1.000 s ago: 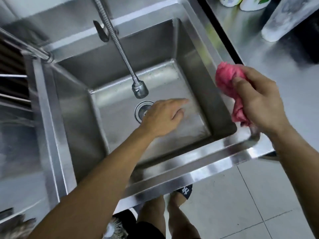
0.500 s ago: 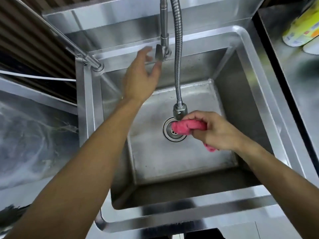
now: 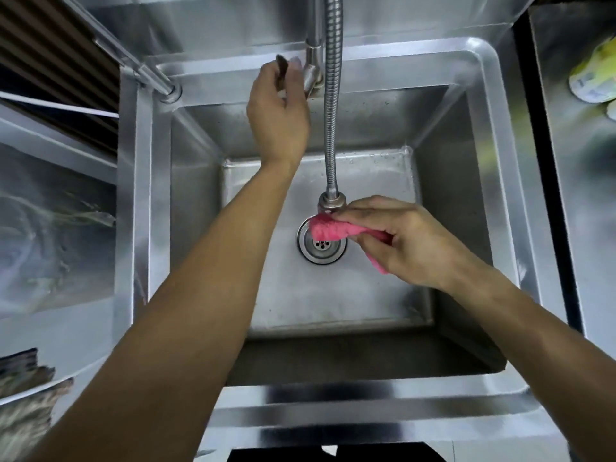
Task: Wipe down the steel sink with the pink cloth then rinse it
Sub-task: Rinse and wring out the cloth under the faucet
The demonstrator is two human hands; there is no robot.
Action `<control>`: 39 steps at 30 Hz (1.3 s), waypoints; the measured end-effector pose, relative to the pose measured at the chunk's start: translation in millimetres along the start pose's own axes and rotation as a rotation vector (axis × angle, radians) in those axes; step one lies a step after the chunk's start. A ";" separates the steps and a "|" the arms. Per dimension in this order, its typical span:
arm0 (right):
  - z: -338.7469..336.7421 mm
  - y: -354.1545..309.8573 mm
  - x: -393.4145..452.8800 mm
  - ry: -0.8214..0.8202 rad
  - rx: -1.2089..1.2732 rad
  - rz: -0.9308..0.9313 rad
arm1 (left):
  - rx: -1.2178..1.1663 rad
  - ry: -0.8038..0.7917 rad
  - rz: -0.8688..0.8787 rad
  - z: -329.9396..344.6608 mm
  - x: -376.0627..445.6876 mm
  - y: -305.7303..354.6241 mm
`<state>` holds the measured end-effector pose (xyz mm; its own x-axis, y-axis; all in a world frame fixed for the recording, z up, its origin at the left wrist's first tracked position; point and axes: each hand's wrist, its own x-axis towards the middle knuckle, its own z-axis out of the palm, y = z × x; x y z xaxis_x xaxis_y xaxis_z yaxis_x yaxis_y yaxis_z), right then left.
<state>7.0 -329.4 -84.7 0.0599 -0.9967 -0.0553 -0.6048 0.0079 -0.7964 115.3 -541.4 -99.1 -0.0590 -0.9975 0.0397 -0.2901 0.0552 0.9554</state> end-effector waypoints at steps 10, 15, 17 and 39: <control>24.7 8.6 -20.3 -0.058 0.273 0.138 | -0.003 -0.258 -0.611 -32.0 18.5 18.4; 46.7 16.9 -17.2 -0.094 0.312 0.383 | 0.124 -0.281 -0.559 -54.7 -80.2 -33.0; 53.3 17.9 -11.7 -0.144 0.261 0.394 | 0.109 -0.441 -0.570 -63.8 -138.1 -60.5; 131.2 64.6 17.2 0.135 -0.088 0.605 | 0.188 -0.328 -0.650 1.7 -152.3 -120.5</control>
<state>73.1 -335.4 -216.1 -0.4112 -0.8190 -0.4001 -0.5636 0.5734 -0.5946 157.6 -396.0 -220.7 -0.0930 -0.7685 -0.6330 -0.5198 -0.5048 0.6892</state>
